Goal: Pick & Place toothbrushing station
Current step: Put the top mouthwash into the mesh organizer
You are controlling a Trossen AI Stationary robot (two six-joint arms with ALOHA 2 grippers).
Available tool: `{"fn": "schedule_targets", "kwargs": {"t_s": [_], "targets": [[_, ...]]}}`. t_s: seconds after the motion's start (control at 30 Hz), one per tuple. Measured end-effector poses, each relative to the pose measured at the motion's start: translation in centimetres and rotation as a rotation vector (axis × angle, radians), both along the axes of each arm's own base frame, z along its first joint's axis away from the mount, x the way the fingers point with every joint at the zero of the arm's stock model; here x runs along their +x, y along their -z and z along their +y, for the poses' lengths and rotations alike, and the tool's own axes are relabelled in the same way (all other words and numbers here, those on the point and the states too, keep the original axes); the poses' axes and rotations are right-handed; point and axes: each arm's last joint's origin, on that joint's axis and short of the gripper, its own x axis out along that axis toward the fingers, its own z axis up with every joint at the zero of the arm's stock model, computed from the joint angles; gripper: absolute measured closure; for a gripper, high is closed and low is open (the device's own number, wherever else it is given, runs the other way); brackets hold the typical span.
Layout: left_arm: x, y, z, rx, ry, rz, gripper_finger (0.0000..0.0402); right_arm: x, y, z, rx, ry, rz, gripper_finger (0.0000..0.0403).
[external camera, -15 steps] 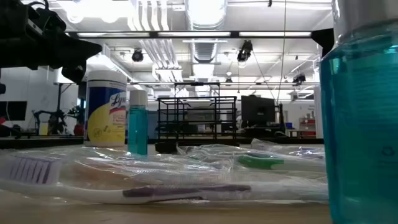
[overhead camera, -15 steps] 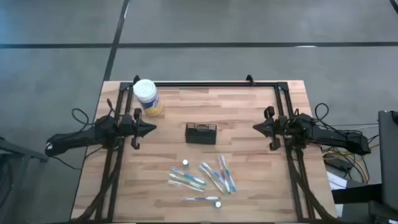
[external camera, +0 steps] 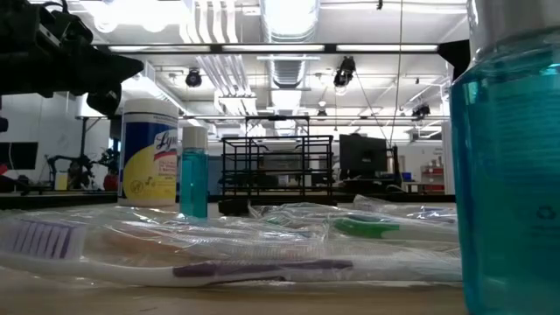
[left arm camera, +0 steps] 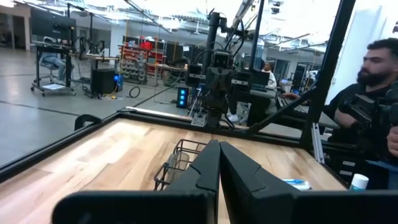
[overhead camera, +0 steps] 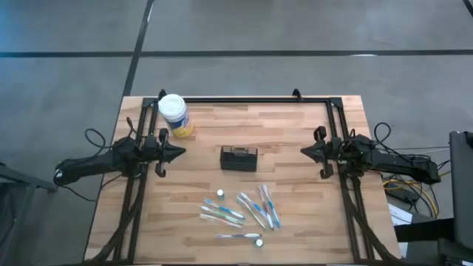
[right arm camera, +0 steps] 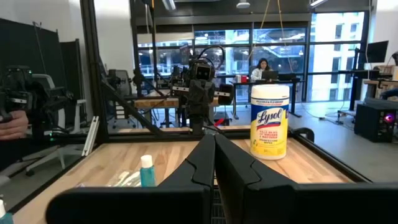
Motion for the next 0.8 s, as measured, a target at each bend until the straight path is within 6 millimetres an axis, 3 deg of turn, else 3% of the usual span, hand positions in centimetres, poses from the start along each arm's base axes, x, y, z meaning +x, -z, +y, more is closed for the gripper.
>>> {"fn": "schedule_targets", "kwargs": {"t_s": [0.8], "targets": [[-0.01,-0.07,0.00,-0.004,0.001,-0.005,0.0388,-0.06,-0.37,0.05,0.049,-0.024,-0.036,0.0394]]}}
